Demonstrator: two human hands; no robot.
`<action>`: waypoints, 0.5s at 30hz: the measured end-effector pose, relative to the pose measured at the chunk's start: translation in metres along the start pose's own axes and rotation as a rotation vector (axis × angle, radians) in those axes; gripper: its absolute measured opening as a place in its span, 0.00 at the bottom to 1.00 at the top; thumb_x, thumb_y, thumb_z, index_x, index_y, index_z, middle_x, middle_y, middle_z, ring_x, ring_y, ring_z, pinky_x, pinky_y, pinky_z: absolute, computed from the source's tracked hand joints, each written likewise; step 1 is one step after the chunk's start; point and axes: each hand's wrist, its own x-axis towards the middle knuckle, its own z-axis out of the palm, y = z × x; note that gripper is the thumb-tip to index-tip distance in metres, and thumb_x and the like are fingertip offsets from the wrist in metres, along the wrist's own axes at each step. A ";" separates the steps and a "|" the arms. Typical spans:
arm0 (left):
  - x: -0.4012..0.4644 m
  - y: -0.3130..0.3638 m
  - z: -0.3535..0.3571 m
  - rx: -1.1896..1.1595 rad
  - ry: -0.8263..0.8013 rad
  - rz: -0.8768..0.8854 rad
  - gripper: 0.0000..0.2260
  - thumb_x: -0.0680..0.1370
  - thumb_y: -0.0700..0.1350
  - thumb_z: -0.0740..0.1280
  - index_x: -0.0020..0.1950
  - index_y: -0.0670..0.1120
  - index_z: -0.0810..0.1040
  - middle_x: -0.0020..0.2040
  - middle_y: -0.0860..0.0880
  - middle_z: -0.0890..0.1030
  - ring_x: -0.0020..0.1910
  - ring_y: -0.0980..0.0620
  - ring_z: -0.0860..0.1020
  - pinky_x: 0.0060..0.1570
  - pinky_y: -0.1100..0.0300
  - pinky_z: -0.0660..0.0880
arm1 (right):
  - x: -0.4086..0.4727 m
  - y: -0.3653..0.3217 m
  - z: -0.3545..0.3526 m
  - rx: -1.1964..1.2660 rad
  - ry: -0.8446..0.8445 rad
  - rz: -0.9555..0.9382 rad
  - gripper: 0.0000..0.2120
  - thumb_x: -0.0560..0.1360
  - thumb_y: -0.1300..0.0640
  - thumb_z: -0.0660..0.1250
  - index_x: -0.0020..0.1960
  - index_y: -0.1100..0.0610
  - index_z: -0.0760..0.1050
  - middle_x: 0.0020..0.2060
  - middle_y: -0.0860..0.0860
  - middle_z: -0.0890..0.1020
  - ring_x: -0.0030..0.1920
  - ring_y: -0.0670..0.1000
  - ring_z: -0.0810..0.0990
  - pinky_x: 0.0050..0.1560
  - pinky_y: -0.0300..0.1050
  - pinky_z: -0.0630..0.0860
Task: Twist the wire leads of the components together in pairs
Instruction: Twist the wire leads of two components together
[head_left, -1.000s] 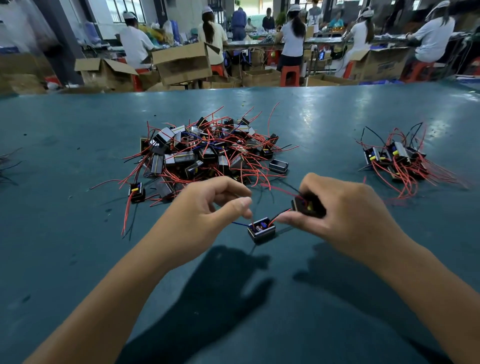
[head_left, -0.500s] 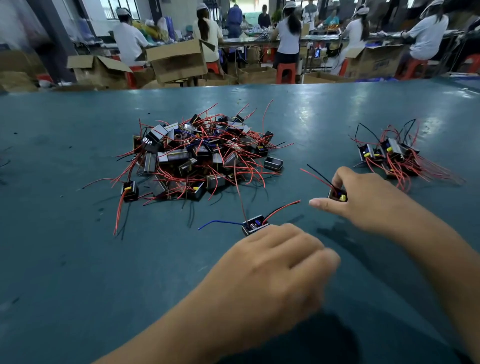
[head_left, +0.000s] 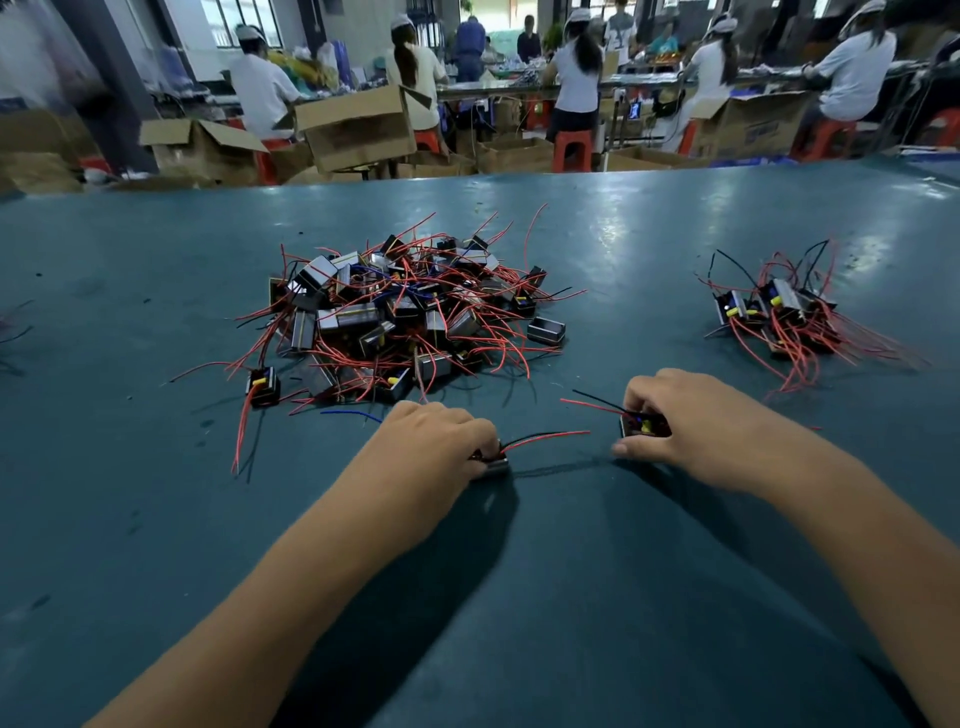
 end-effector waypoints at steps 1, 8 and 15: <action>-0.002 -0.006 -0.004 -0.018 -0.026 0.002 0.09 0.82 0.52 0.64 0.62 0.56 0.75 0.59 0.58 0.78 0.60 0.53 0.73 0.61 0.57 0.62 | 0.000 0.000 0.001 0.000 0.000 0.003 0.16 0.72 0.35 0.69 0.47 0.45 0.69 0.44 0.44 0.72 0.47 0.49 0.74 0.50 0.48 0.73; -0.012 -0.027 -0.013 -0.144 -0.110 0.004 0.07 0.81 0.50 0.66 0.58 0.60 0.75 0.55 0.61 0.75 0.58 0.58 0.71 0.61 0.56 0.59 | 0.002 -0.006 0.008 -0.018 -0.011 -0.028 0.16 0.72 0.34 0.67 0.48 0.43 0.67 0.44 0.44 0.70 0.47 0.49 0.73 0.51 0.49 0.74; -0.012 -0.027 -0.012 -0.132 -0.120 0.020 0.06 0.82 0.50 0.66 0.57 0.61 0.74 0.54 0.62 0.74 0.57 0.60 0.71 0.60 0.58 0.56 | 0.002 -0.009 0.010 -0.039 0.014 -0.036 0.18 0.72 0.33 0.65 0.50 0.46 0.70 0.45 0.44 0.72 0.48 0.49 0.73 0.50 0.47 0.73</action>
